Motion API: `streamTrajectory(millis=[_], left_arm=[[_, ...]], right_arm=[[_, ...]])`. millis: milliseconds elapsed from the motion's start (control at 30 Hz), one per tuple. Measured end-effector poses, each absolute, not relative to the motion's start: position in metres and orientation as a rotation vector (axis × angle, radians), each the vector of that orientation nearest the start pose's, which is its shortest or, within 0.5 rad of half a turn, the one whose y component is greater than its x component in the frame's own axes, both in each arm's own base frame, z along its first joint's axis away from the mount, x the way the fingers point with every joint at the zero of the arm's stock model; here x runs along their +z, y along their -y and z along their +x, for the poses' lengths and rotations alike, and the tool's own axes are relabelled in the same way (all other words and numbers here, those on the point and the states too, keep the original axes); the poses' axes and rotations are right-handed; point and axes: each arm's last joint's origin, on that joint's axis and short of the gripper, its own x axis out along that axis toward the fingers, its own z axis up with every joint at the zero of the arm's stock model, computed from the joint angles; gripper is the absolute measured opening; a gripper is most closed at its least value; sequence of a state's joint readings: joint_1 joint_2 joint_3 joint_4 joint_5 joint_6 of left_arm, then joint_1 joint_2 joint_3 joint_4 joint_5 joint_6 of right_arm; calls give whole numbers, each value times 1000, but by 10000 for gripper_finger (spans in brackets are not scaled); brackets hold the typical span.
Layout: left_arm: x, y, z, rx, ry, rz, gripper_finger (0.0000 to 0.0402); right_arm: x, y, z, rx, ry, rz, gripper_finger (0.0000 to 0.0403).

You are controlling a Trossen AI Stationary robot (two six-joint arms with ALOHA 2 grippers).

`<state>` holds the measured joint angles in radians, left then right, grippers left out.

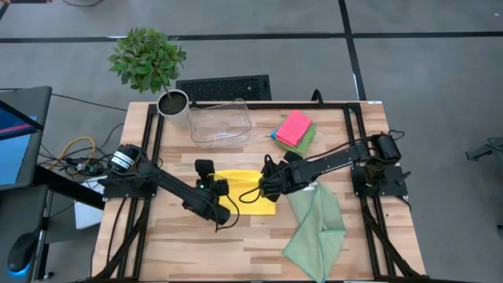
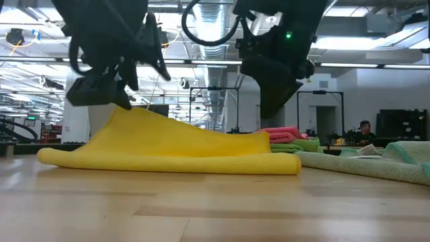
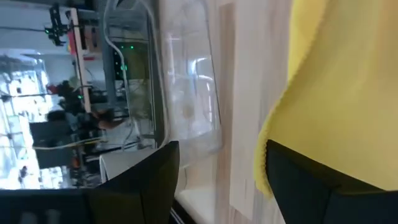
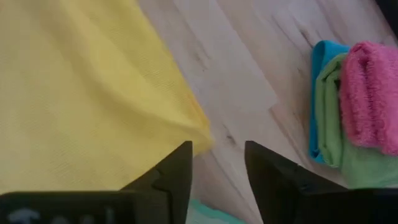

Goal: Fold microfiber towels
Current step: Fold the yellow microfiber cloth

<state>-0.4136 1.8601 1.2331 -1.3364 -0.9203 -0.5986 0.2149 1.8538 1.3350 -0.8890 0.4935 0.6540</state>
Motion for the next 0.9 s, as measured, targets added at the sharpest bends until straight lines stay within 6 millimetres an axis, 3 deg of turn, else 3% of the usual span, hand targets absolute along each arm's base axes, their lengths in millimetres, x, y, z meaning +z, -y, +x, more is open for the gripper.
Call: streamTrajectory(millis=[367, 467, 567, 733, 900], left_arm=[[211, 80, 278, 705, -1295, 679, 224], [230, 70, 274, 709, -1257, 547, 224], [239, 68, 277, 607, -1222, 382, 224], [228, 75, 285, 425, -1173, 284, 226], [216, 71, 279, 500, -1170, 350, 238]], right_arm=[[196, -98, 338, -553, -1152, 27, 181], [199, -104, 338, -533, -1120, 36, 175], [201, -107, 343, -501, -1069, 49, 169], [202, -105, 348, -485, -1041, 55, 167], [202, -102, 348, -494, -1044, 55, 177]])
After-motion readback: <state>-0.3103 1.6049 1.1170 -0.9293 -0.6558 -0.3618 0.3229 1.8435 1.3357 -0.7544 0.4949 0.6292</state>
